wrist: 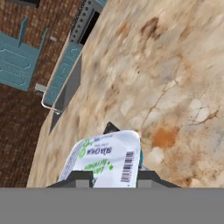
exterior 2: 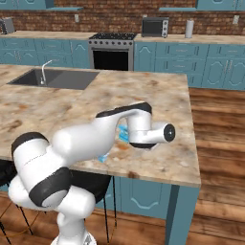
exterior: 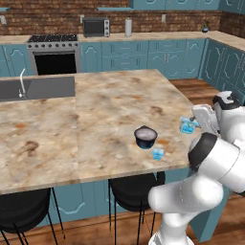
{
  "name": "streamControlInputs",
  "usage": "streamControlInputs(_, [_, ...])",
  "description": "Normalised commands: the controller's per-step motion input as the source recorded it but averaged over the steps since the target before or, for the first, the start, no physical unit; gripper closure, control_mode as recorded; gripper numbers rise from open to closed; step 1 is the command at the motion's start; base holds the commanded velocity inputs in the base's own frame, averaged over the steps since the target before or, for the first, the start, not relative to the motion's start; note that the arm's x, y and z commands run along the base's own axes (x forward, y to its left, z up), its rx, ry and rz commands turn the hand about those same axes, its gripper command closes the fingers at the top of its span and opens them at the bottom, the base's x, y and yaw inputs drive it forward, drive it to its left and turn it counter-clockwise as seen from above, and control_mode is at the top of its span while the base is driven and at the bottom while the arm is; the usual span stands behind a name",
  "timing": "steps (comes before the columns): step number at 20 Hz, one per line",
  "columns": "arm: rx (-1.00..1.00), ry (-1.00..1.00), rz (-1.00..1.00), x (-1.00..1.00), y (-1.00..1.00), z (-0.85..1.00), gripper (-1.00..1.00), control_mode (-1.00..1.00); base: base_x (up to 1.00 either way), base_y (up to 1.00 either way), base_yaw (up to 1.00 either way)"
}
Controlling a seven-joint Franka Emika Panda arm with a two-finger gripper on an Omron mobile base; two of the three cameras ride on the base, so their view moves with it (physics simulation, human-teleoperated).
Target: Stack the yogurt containers by placing the smaller containers on top of the larger containers.
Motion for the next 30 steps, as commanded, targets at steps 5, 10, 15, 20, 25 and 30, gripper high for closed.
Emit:
streamControlInputs(5, [0.00, -0.15, -0.04, -0.32, 0.01, 0.49, 1.00, -1.00, 0.00, 0.00, 0.00])
streamControlInputs(10, [-0.01, -0.04, -0.05, -0.11, 0.19, 0.36, 1.00, -1.00, 0.00, 0.00, 0.00])
streamControlInputs(15, [-0.03, 0.00, -0.06, 0.00, 0.30, 0.25, 1.00, -1.00, 0.00, 0.00, 0.00])
streamControlInputs(20, [-0.03, 0.00, -0.07, -0.01, 0.34, 0.19, 1.00, -1.00, 0.00, 0.00, 0.00])
streamControlInputs(25, [-0.06, 0.00, -0.05, -0.13, 0.41, 0.06, 1.00, -1.00, 0.00, 0.00, 0.00])
streamControlInputs(30, [-0.08, 0.00, -0.04, -0.14, 0.46, 0.00, 1.00, -1.00, 0.00, 0.00, 0.00])
